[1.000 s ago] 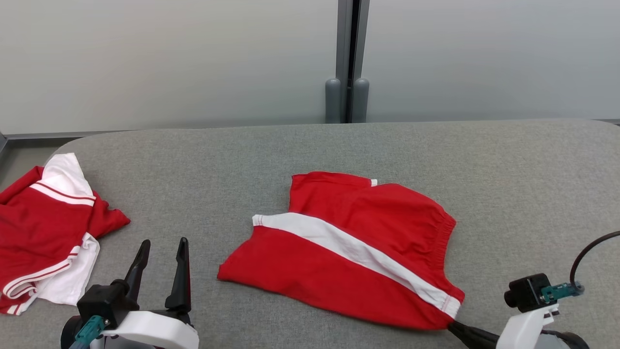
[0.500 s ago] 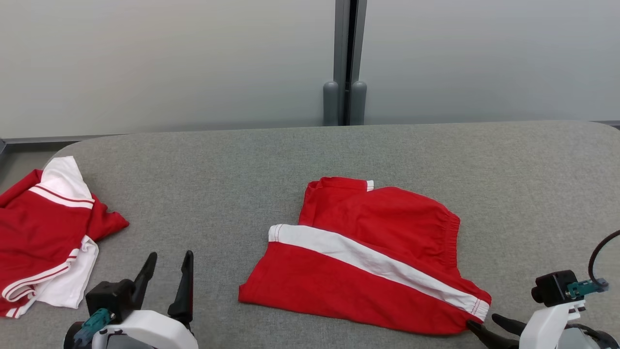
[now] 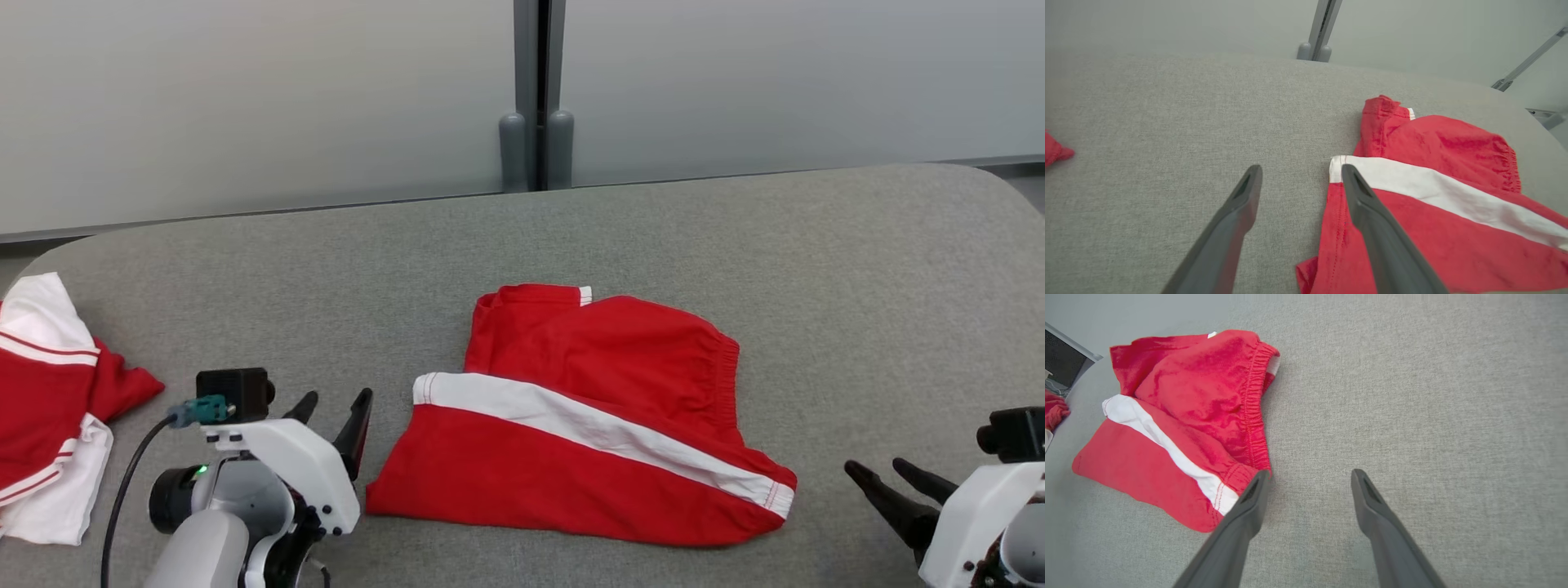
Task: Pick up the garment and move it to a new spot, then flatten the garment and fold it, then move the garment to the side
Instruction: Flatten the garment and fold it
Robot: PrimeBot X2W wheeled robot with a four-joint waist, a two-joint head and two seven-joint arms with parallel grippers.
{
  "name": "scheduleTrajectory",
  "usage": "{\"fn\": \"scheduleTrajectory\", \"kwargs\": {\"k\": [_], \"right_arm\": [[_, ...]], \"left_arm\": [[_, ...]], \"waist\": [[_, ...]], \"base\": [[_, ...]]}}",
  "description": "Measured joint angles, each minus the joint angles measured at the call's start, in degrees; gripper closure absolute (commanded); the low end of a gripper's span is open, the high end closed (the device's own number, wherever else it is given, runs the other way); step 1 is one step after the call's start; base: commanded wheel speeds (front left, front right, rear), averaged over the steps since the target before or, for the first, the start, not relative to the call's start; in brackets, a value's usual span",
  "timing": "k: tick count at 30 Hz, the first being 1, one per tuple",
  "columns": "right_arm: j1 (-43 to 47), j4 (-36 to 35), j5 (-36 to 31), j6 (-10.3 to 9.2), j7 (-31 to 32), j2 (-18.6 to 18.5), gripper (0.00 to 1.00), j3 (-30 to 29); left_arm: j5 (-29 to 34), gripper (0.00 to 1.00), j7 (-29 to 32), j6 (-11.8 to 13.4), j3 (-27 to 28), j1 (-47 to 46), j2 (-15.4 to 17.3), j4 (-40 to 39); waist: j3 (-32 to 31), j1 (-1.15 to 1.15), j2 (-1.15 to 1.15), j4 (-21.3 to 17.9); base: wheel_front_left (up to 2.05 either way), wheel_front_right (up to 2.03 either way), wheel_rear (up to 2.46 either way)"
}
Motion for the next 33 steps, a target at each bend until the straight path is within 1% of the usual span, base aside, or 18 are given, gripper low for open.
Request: {"fn": "scheduleTrajectory", "kwargs": {"k": [4,6,9,12,18,22,23,24,25,26,33], "right_arm": [[0.1,-1.6,-1.4,0.0,-0.4,0.1,0.0,-2.9],[0.3,-2.3,-2.3,0.0,-0.4,0.3,0.0,-3.8],[0.4,-3.2,-3.0,0.01,-0.4,1.2,0.0,-4.9],[0.4,-3.6,-3.8,0.0,-0.4,1.9,0.0,-5.7],[0.4,-4.2,-5.1,0.01,0.1,3.3,0.0,-6.8],[0.4,-4.3,-5.9,0.01,0.6,4.1,0.0,-7.2],[0.4,-4.3,-6.0,0.0,0.6,4.2,0.0,-7.4],[0.4,-4.3,-6.3,0.0,0.6,4.4,0.0,-7.5],[0.4,-4.2,-6.5,0.01,0.6,4.7,0.0,-7.8],[0.4,-4.2,-6.7,0.01,0.7,4.9,0.0,-7.9],[0.9,-3.8,-7.3,0.01,1.1,5.8,0.0,-8.5]], "left_arm": [[-3.6,0.0,5.5,-0.6,-0.1,-3.3,-1.7,2.8],[-3.9,0.0,7.6,-0.5,-0.3,-4.9,-1.8,5.2],[-5.3,0.0,9.0,-0.3,0.3,-7.6,-2.2,8.3],[-6.2,0.0,10.4,-1.1,0.0,-9.7,-3.0,11.5],[-7.5,0.0,11.2,-3.2,0.1,-13.6,-2.9,17.6],[-8.7,0.0,11.4,-4.9,0.0,-14.8,-3.3,20.4],[-8.9,0.03,11.2,-5.1,-0.1,-15.1,-3.5,21.0],[-8.9,0.25,11.1,-5.4,-0.3,-15.4,-3.5,21.4],[-8.9,0.77,10.6,-5.7,-0.4,-16.0,-3.5,22.3],[-9.0,1.0,10.5,-6.1,-0.6,-16.1,-3.5,22.6],[-9.5,1.0,8.0,-7.6,-1.9,-16.6,-3.7,22.3]], "waist": [[1.3,0.0,0.0,-1.8],[2.1,0.0,0.0,-2.8],[3.5,0.0,0.0,-4.0],[4.8,0.0,0.0,-5.2],[6.7,0.0,0.0,-6.9],[7.1,0.0,0.0,-7.3],[7.1,0.0,0.0,-7.3],[7.1,0.0,0.0,-7.3],[7.1,0.0,0.0,-7.1],[7.1,0.0,0.0,-6.9],[5.9,0.0,0.0,-5.4]], "base": [[0.0,0.0,0.0],[0.0,0.0,0.0],[0.0,0.0,0.0],[0.0,0.0,0.0],[0.0,0.0,0.0],[0.0,0.0,0.0],[0.0,0.0,0.0],[0.0,0.0,0.0],[0.0,0.0,0.0],[0.0,0.0,0.0],[0.0,0.0,0.0]]}}
